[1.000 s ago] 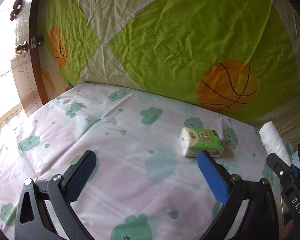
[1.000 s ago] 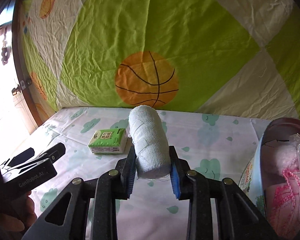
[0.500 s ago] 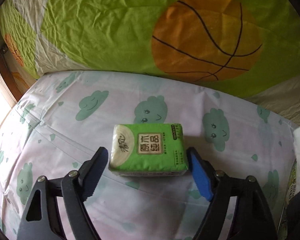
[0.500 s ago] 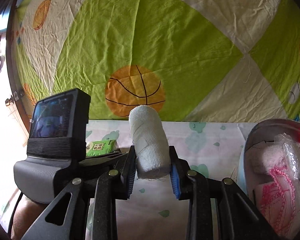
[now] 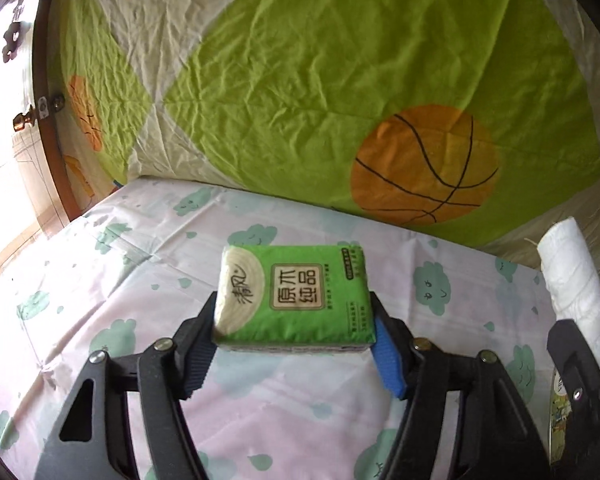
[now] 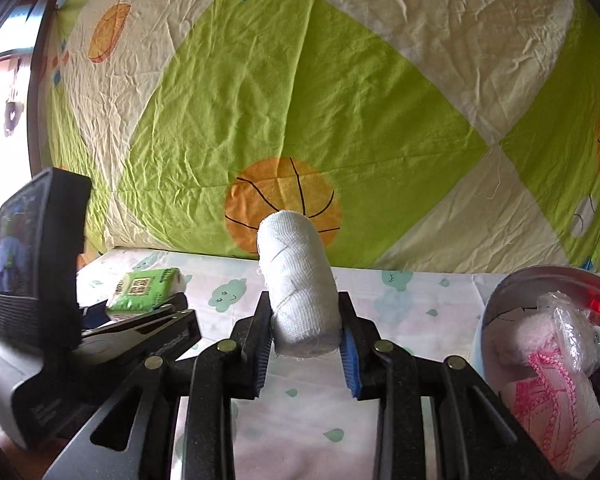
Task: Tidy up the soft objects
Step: 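Lift and carry the tissue pack and gauze roll over the blue tin with both tools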
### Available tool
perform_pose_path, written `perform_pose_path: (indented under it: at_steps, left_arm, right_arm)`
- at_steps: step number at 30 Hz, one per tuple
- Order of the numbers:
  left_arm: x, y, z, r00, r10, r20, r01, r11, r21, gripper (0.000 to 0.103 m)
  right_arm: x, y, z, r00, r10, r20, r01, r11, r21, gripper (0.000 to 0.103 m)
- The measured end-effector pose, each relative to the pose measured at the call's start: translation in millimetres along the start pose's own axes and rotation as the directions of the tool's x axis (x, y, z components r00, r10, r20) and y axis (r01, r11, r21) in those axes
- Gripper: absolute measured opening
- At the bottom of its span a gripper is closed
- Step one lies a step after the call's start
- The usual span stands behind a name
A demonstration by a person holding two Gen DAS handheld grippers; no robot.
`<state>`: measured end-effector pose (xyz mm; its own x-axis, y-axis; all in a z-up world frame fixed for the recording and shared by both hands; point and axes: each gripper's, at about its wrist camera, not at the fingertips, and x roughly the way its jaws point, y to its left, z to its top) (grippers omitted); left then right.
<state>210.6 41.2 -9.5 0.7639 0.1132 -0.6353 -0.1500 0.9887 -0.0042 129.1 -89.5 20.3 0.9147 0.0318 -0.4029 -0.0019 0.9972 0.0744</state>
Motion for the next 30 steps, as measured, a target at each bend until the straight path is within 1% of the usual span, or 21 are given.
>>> perform_pose_path:
  at_steps: [2,5,9,11,13,17,24,30]
  left_arm:
    - [-17.0,12.0,-2.3,0.999,0.005,0.040,-0.004,1.000,-0.023,0.068]
    - [-37.2,28.8,-8.8,0.994,0.025,0.103,-0.022,0.999,-0.028,0.068]
    - [-54.0,41.7,-18.2,0.977,0.086,0.193,-0.085,0.996,-0.016,0.068]
    - [-55.5,46.1,-20.5,0.975,0.088,0.204,-0.086,0.996,-0.019,0.068]
    - [-50.4,53.1,-20.0,0.978,0.078,0.193,-0.074,0.997,-0.031,0.068]
    - [-48.5,54.0,-22.5,0.981,0.071,0.180,-0.067,0.997,-0.029,0.068]
    - [-57.0,46.8,-26.8,0.973,0.080,0.216,-0.081,0.997,-0.004,0.068]
    - [-64.8,45.9,-29.9,0.970,0.074,0.232,-0.075,0.997,-0.001,0.068]
  right_arm:
    - [-7.6,5.6,-0.7,0.999,-0.013,0.041,0.014,1.000,-0.022,0.033]
    - [-18.8,13.6,-1.9,0.995,-0.023,0.100,0.028,0.999,-0.047,0.033]
    - [-28.0,21.9,-4.7,0.993,-0.016,0.118,0.023,0.998,-0.058,0.033]
    - [-31.7,22.9,-6.5,0.993,-0.016,0.116,0.021,0.999,-0.048,0.033]
    - [-36.0,23.1,-8.8,0.993,-0.017,0.117,0.022,0.999,-0.041,0.033]
    - [-44.5,24.1,-13.2,0.993,-0.025,0.117,0.030,0.999,-0.037,0.033]
    - [-60.5,22.8,-19.8,0.993,-0.035,0.116,0.039,0.999,-0.026,0.033]
    - [-68.5,20.7,-23.7,0.992,-0.042,0.118,0.045,0.999,-0.021,0.033]
